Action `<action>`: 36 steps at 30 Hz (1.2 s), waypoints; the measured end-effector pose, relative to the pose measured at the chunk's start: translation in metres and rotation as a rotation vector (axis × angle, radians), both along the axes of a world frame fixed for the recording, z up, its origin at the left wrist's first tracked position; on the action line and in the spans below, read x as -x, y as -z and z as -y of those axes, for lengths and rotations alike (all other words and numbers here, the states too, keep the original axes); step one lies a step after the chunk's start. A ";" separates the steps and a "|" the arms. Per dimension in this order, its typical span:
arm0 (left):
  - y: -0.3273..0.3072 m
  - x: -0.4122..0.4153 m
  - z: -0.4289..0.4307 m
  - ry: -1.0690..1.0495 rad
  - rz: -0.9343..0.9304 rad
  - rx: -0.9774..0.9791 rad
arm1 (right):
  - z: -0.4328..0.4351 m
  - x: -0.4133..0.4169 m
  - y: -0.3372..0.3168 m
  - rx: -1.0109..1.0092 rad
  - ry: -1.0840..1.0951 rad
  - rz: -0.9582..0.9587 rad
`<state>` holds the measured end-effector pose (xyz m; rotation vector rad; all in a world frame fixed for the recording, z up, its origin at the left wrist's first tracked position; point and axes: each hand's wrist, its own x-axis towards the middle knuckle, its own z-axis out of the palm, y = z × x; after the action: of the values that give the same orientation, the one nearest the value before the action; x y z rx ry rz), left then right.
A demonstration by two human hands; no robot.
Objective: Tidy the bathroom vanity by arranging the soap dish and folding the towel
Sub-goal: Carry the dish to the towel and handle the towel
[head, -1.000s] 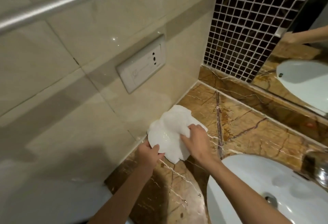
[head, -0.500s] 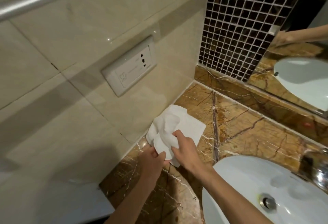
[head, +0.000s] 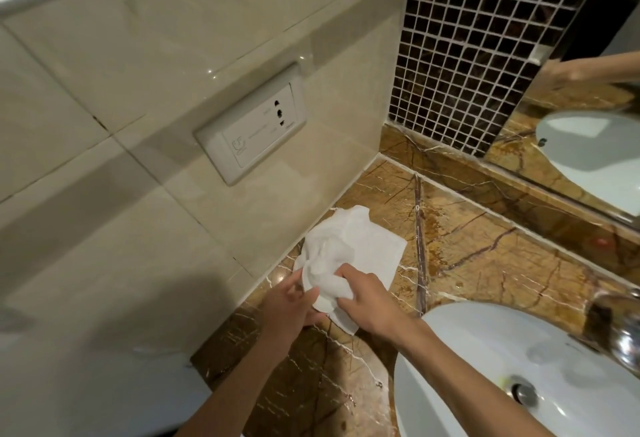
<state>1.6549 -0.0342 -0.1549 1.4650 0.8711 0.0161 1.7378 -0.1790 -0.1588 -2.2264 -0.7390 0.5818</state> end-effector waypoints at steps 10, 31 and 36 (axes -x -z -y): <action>0.007 0.011 0.035 -0.108 0.111 -0.038 | -0.019 0.001 0.009 -0.162 0.491 -0.139; 0.005 0.029 0.045 0.159 0.067 -0.433 | -0.018 0.015 -0.013 -0.472 0.744 -0.967; 0.003 0.018 0.029 0.300 0.030 -0.456 | -0.006 0.013 -0.013 -0.457 0.663 -0.940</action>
<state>1.6369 -0.0634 -0.1583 2.0076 0.6375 0.0133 1.7252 -0.1735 -0.1462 -1.3873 0.3218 0.8824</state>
